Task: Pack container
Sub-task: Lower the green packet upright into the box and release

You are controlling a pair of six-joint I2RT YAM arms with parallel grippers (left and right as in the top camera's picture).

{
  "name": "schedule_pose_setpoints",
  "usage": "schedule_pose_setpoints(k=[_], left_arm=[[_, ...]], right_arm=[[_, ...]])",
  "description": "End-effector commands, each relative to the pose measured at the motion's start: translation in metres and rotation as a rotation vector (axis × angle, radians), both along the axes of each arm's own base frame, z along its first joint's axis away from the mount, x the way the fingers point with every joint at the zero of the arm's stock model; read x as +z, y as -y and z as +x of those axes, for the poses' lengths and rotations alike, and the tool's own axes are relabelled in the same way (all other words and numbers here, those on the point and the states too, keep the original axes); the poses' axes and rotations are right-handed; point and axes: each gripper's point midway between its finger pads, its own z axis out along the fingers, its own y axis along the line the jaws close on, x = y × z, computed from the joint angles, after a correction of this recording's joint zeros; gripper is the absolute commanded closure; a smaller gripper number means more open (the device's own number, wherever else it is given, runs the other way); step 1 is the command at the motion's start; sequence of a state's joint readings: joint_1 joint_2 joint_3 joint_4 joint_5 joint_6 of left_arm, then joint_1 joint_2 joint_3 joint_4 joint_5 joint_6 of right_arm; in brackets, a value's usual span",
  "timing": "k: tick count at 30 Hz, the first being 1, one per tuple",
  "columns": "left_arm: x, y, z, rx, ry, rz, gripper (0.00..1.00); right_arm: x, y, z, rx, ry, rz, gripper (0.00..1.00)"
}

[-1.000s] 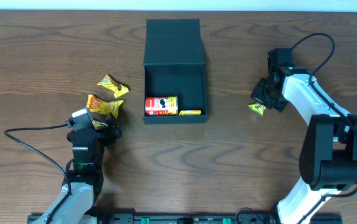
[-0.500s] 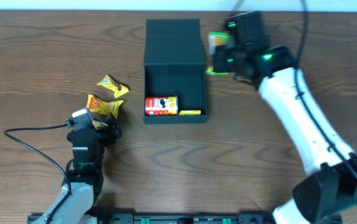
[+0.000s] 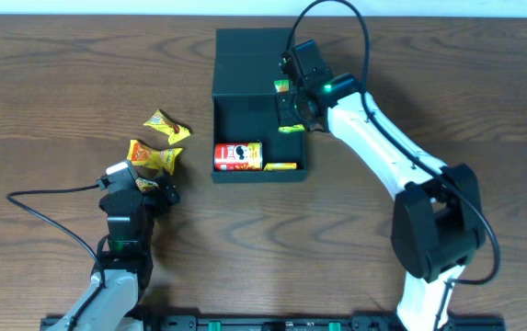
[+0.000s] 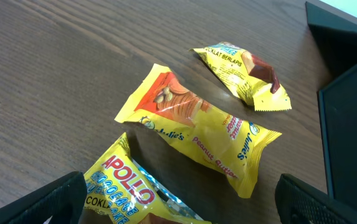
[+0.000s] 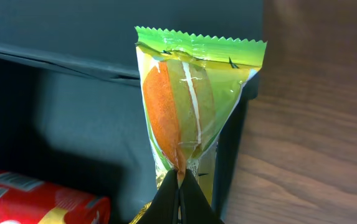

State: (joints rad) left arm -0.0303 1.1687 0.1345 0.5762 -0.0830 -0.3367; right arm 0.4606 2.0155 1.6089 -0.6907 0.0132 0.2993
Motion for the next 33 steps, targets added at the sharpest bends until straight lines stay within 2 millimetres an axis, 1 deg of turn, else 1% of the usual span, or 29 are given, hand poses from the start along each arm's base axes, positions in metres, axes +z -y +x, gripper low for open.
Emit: schedule_pose_setpoints(k=[1,9,14,21,28,30,33], left_arm=[[0.012,-0.001,0.008,0.011,0.031,0.007,0.02],[0.012,-0.001,0.008,0.011,0.031,0.007,0.02],[0.012,-0.001,0.008,0.011,0.031,0.007,0.02],[0.012,-0.001,0.008,0.011,0.031,0.007,0.02],[0.012,-0.001,0.008,0.011,0.031,0.007,0.02],[0.012,-0.001,0.008,0.011,0.031,0.007,0.02],[0.012,-0.001,0.008,0.011,0.031,0.007,0.02]], right_arm=[[0.003,-0.006,-0.002,-0.034,-0.01,0.043,0.99],[-0.006,-0.003,-0.015,-0.06,-0.078,0.038,0.99],[-0.006,-0.004,-0.017,-0.056,-0.082,0.035,0.98],[-0.013,-0.001,-0.026,-0.061,-0.12,0.018,0.99],[-0.023,0.0,-0.028,-0.076,-0.12,0.012,0.98],[-0.025,0.0,-0.027,-0.078,-0.112,0.018,0.99],[-0.023,-0.002,-0.022,-0.08,-0.089,0.028,0.99]])
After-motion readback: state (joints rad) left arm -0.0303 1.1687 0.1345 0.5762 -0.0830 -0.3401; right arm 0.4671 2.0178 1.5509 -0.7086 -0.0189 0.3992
